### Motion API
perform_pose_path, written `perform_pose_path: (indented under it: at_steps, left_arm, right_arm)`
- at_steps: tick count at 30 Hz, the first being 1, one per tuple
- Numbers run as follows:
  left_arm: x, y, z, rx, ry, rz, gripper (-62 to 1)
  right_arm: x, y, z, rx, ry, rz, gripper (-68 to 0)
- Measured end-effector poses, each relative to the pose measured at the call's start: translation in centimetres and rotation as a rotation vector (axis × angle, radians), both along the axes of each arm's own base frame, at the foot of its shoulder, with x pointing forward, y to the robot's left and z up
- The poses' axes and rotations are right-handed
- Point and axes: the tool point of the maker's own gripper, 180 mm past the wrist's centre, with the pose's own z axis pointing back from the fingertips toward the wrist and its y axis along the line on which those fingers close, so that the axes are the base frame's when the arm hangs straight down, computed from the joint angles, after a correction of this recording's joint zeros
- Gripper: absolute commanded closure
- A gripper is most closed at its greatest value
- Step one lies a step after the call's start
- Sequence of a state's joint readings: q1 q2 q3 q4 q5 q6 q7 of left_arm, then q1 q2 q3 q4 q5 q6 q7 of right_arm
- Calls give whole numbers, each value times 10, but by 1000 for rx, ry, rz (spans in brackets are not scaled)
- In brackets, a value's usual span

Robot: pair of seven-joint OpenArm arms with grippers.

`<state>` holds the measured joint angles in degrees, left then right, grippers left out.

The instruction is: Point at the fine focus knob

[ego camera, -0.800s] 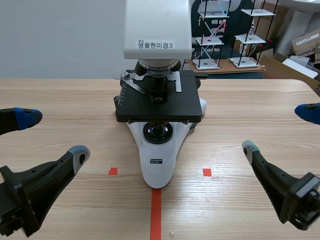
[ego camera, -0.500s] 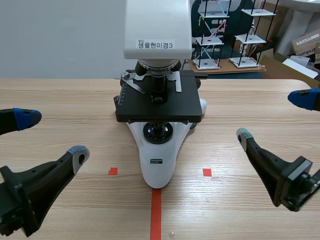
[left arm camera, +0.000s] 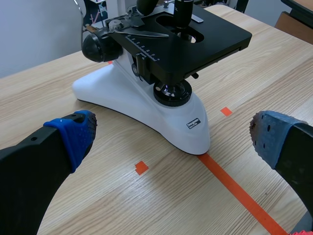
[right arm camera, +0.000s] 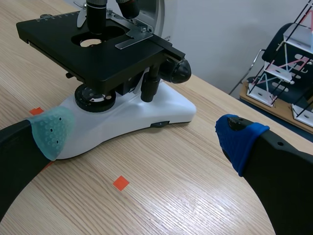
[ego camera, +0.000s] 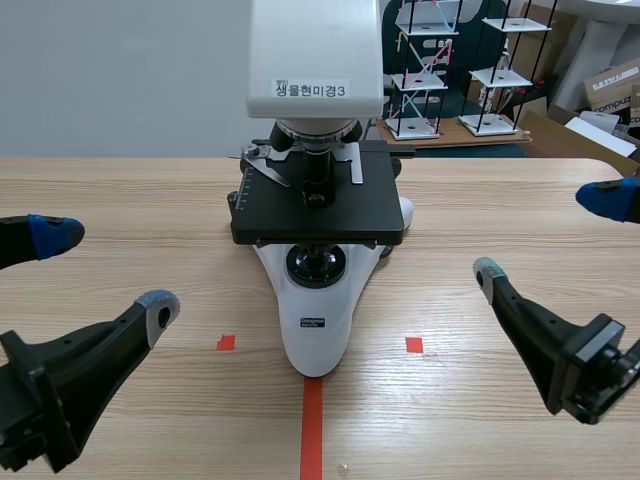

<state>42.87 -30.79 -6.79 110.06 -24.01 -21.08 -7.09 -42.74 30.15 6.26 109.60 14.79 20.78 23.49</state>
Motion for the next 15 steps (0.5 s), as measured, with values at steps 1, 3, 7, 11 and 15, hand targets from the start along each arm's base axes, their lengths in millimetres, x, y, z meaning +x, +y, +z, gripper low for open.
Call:
perform_pose_path:
  at_steps: [1, 3, 7, 11, 15]
  left_arm:
    - [0, 0, 0, 0, 0, 0, -623]
    - [0, 0, 0, 0, 0, 0, -623]
    - [0, 0, 0, 0, 0, 0, -623]
    - [0, 0, 0, 0, 0, 0, -623]
    - [0, 0, 0, 0, 0, 0, -623]
  right_arm:
    - [0, 0, 0, 0, 0, 0, -633]
    - [0, 0, 0, 0, 0, 0, -622]
    - [4, -6, 1, -13, -16, -38, -434]
    - [6, -21, -13, -73, 41, -119, -71]
    - [-1, -42, -24, -116, 96, -186, -7]
